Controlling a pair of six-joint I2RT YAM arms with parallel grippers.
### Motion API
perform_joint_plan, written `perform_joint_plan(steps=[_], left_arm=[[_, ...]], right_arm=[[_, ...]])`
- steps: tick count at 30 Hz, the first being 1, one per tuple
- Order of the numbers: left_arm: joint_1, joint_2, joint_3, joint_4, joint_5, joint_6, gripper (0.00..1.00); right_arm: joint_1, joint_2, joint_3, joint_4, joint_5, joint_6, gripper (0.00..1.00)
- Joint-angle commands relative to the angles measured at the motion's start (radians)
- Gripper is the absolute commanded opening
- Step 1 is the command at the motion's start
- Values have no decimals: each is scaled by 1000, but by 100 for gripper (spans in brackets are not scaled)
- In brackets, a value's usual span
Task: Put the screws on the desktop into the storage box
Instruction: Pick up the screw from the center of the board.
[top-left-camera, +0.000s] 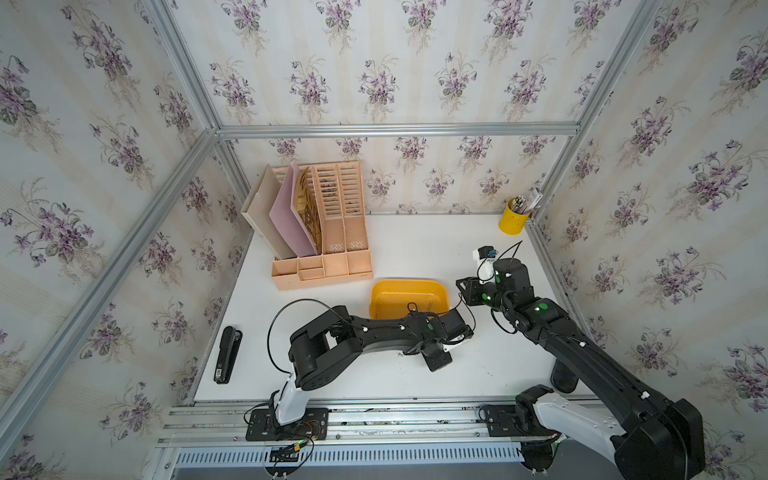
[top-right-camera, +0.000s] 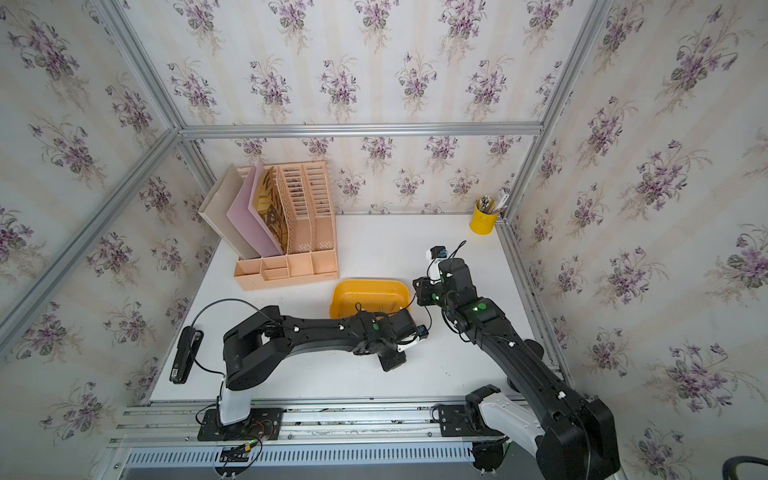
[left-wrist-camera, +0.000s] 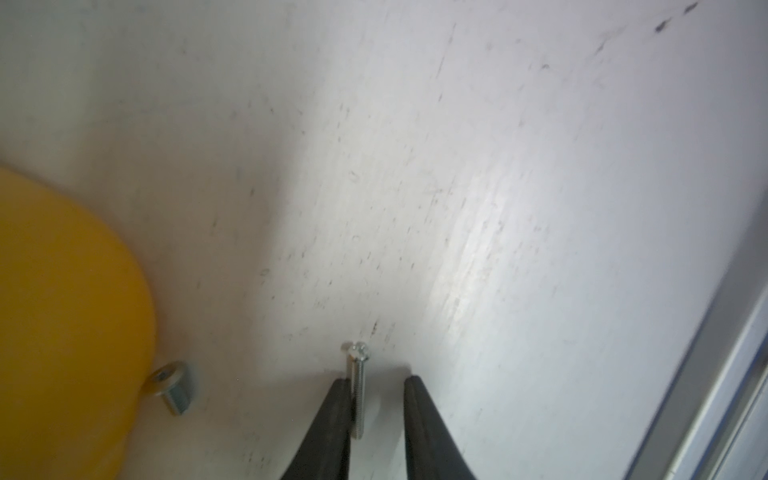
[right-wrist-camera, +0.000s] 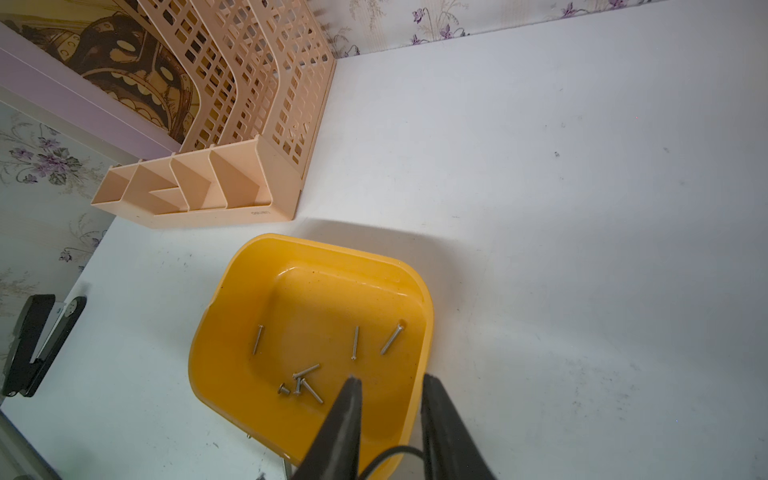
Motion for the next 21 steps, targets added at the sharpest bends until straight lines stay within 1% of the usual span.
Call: perform_joint_plan(steps=[1, 2, 5, 8, 11, 16, 21], left_arm=[[0, 18, -15, -67, 28, 7, 24], [0, 17, -18, -69, 23, 5, 24], [3, 19, -25, -77, 26, 3, 20], [1, 20, -27, -86, 33, 0, 10], [3, 10, -39, -77, 35, -2, 7], [4, -25, -52, -68, 18, -15, 4], [19, -106, -47, -64, 43, -23, 4]], right_arm=[[-4, -9, 11, -18, 30, -12, 30], [-6, -10, 11, -18, 35, -14, 30], [-11, -15, 14, -18, 43, -14, 30], [-14, -21, 22, -17, 46, -14, 30], [-17, -23, 28, -17, 49, -19, 30], [-25, -23, 29, -13, 51, -11, 30], [-70, -40, 4, 26, 11, -2, 30]])
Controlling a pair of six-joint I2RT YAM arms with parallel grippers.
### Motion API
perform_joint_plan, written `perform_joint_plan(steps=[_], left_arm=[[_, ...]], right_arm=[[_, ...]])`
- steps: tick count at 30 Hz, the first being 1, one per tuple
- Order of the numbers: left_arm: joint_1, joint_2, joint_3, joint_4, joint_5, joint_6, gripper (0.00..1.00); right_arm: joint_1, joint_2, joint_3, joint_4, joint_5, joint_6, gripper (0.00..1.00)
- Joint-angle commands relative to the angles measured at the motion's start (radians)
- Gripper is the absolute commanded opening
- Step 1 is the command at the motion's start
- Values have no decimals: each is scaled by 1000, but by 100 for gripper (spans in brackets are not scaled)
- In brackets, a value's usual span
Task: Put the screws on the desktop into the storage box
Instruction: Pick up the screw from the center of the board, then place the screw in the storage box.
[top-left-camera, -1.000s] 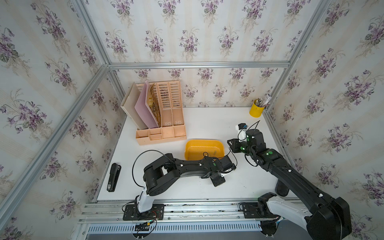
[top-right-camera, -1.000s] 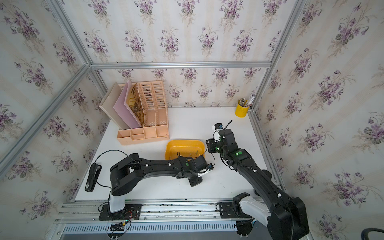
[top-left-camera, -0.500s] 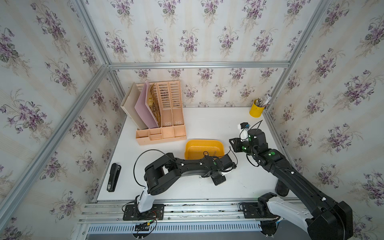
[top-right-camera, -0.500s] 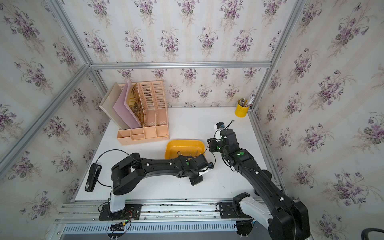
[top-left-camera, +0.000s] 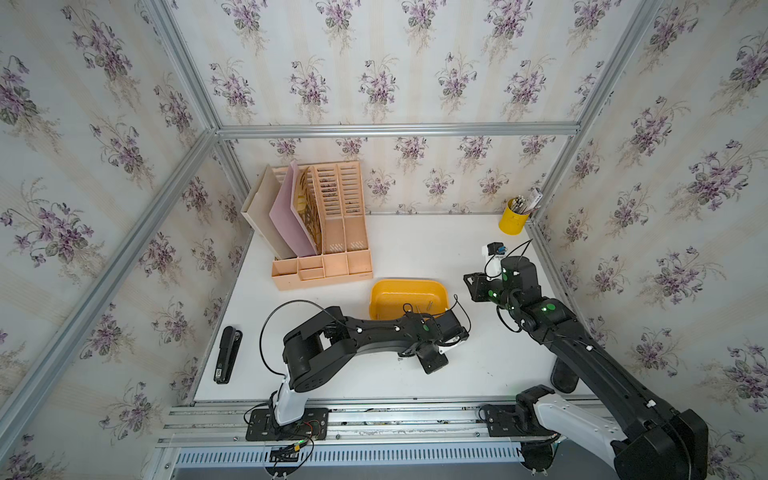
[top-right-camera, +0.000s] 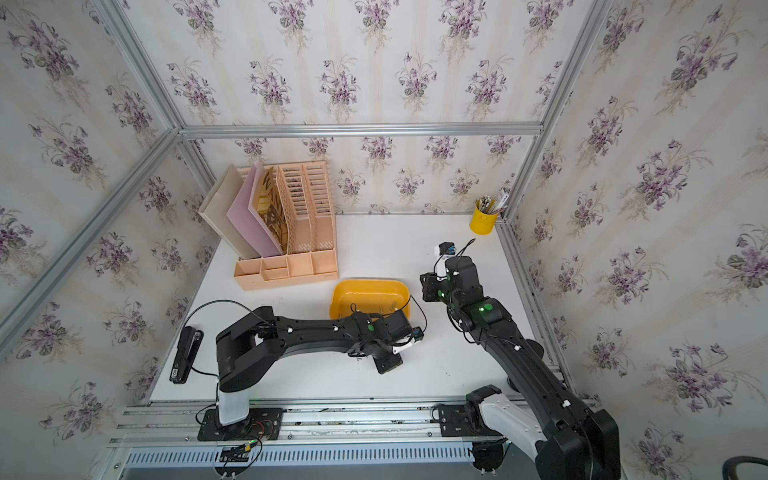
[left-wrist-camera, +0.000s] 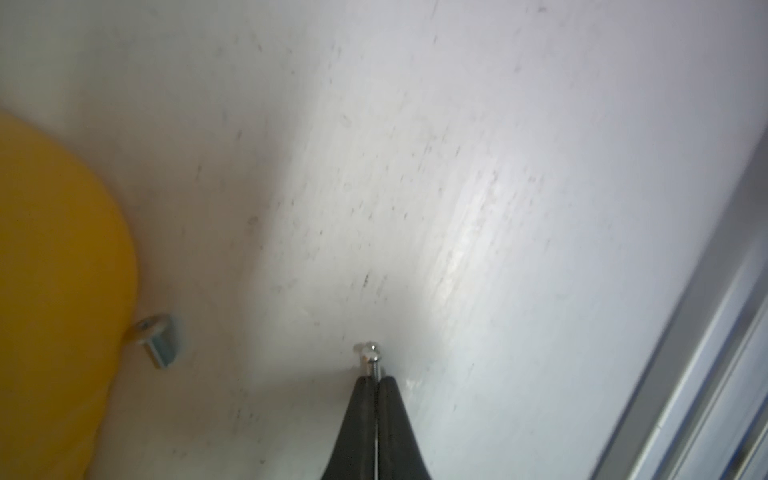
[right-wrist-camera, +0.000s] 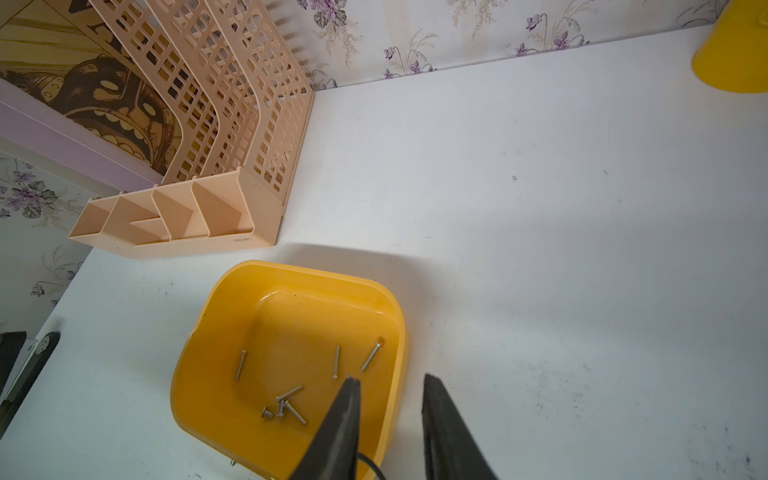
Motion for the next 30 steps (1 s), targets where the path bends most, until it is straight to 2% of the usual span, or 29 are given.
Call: perform_joint_plan(steps=[1, 7, 13, 20, 24, 30], left_arm=[[12, -58, 10, -33, 30, -11, 4], [66, -172, 26, -47, 77, -13, 6], [212, -225, 54, -82, 101, -33, 4], [335, -170, 114, -169, 41, -24, 6], [351, -128, 110, -167, 19, -9, 7], [364, -74, 128, -170, -21, -9, 11]], right_arm=[[-21, -10, -6, 35, -24, 6, 30], [-29, -34, -9, 40, -50, -3, 30], [-28, -57, -79, 82, -202, -30, 30], [-12, -114, -161, 110, -362, 16, 30], [80, -141, -196, 85, -344, 31, 30], [359, -139, -235, 60, -210, 51, 30]])
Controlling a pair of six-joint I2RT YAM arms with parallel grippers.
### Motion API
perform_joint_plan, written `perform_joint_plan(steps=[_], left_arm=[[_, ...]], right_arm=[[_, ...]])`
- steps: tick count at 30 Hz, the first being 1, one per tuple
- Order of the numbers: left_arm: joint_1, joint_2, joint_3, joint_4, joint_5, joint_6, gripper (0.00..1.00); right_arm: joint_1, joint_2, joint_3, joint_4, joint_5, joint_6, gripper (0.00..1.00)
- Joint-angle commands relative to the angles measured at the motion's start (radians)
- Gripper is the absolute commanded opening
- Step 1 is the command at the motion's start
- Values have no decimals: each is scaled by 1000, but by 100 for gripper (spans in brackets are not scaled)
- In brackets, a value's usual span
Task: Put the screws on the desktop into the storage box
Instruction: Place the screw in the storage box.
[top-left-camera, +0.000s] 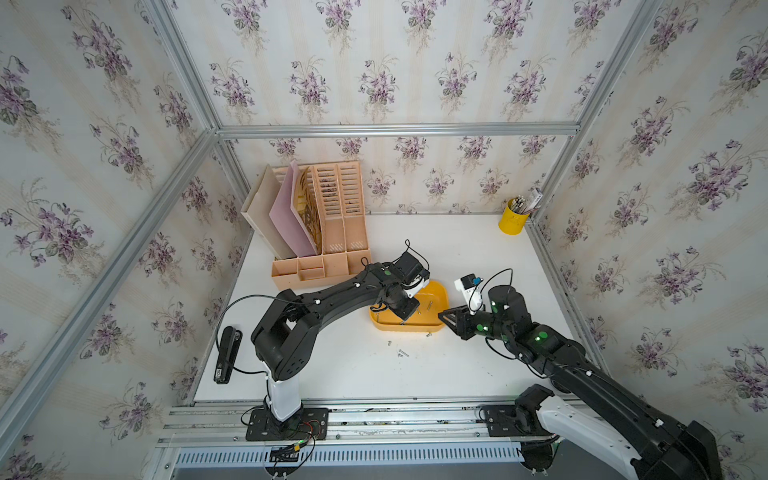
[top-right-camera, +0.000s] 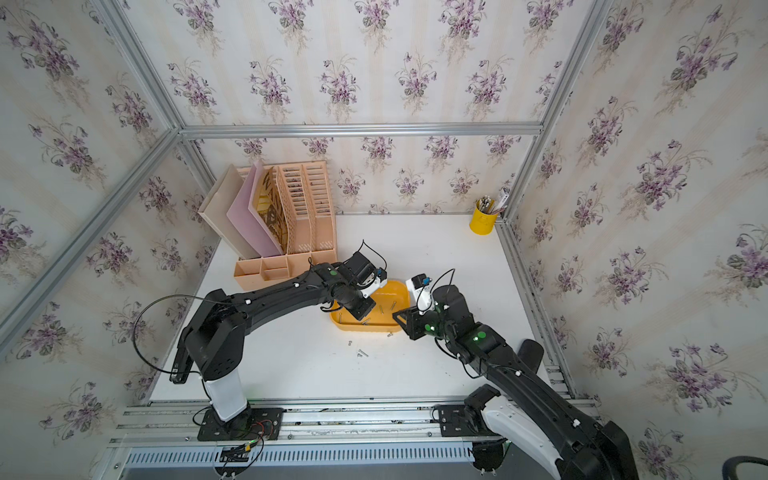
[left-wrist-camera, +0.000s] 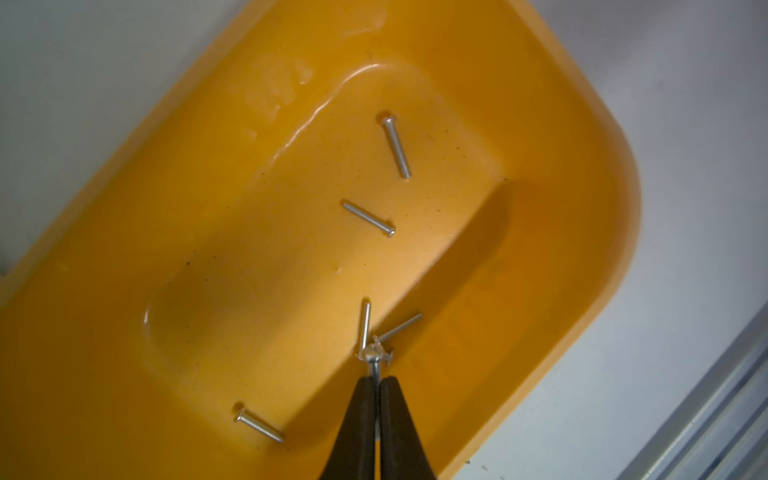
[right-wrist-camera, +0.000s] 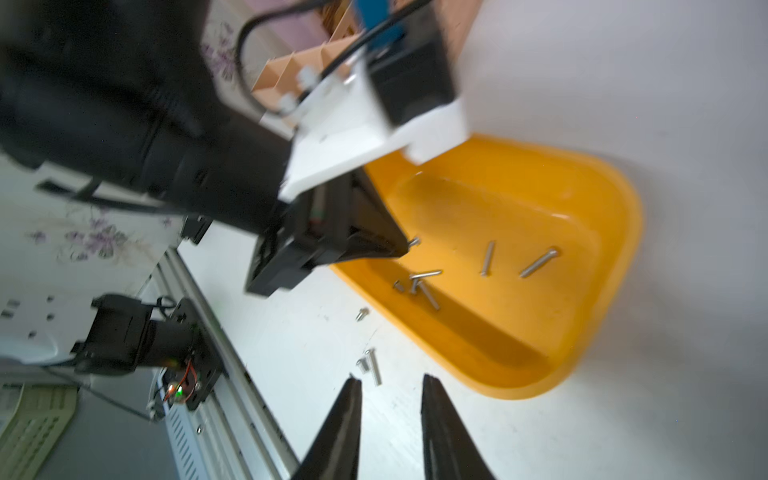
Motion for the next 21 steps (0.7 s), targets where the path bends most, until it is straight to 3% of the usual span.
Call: perform_joint_plan(steps=[1, 9, 21], left_arm=[[5, 19, 12, -12, -26, 15, 11], [10, 56, 10, -17, -32, 12, 11], [13, -4, 6, -9, -36, -10, 30]], right_arm=[[102, 17, -3, -23, 102, 14, 29], [182, 63, -81, 77, 119, 84, 27], [310, 213, -104, 176, 202, 91, 27]])
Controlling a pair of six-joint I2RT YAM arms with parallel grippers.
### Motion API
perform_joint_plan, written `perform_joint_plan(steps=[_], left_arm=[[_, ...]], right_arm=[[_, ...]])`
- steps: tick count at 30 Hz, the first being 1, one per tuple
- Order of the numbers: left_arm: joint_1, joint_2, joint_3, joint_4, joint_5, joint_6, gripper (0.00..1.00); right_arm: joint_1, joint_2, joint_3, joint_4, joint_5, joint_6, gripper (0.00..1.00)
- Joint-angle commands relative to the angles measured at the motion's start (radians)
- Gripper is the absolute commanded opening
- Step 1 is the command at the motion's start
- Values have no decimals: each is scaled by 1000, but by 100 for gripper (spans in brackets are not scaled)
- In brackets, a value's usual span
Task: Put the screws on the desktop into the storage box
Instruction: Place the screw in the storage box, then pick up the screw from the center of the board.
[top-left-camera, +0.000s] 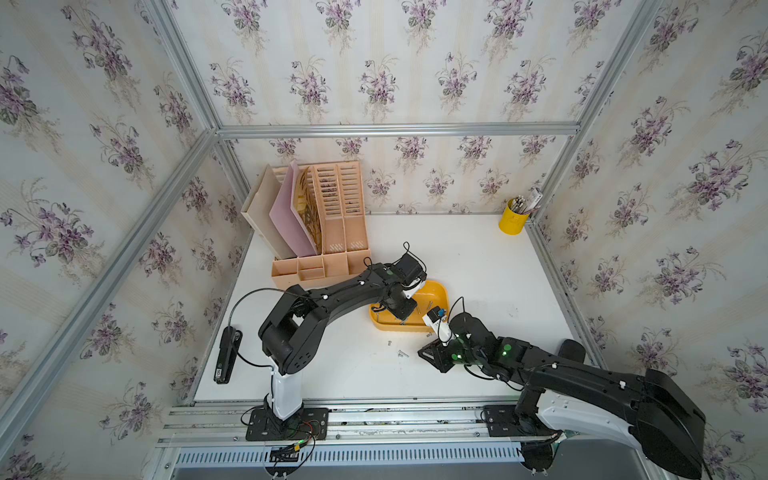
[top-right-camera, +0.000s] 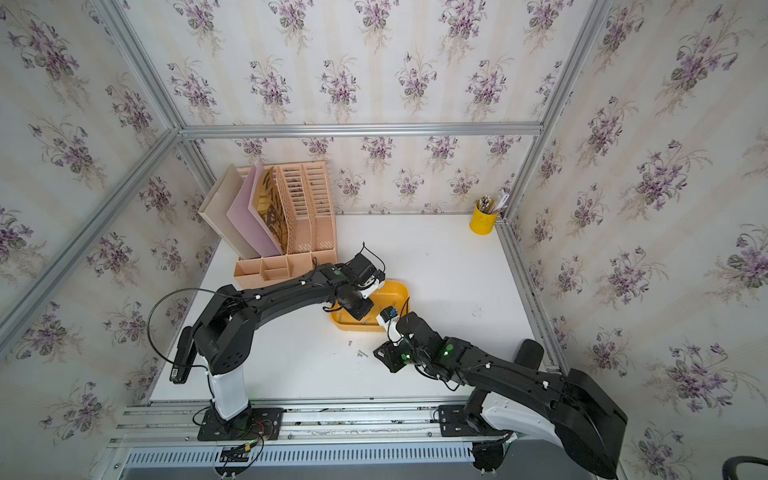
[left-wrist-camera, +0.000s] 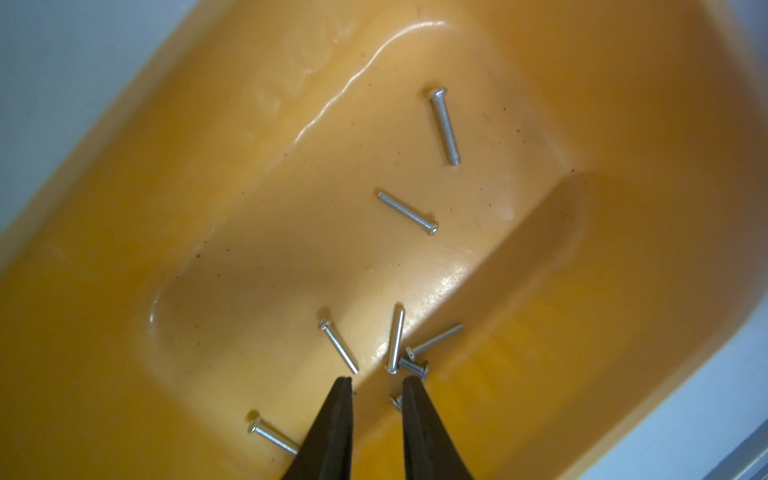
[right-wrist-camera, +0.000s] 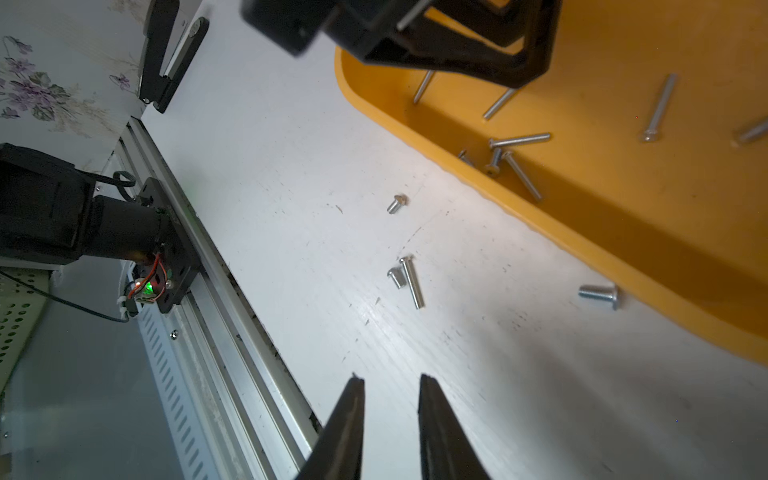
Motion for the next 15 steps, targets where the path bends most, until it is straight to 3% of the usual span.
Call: perform_joint_plan(steps=[1, 3, 7, 15], left_arm=[[10, -49, 3, -9, -13, -15, 33], [32, -110, -21, 18, 12, -30, 46], [109, -251, -91, 67, 85, -73, 50], [117, -457, -207, 20, 21, -94, 67]], right_arm=[[17, 27, 8, 38, 49, -4, 28], [24, 46, 8, 53, 50, -7, 28], [25, 111, 13, 92, 22, -19, 30], [59, 261, 114, 37, 75, -78, 32]])
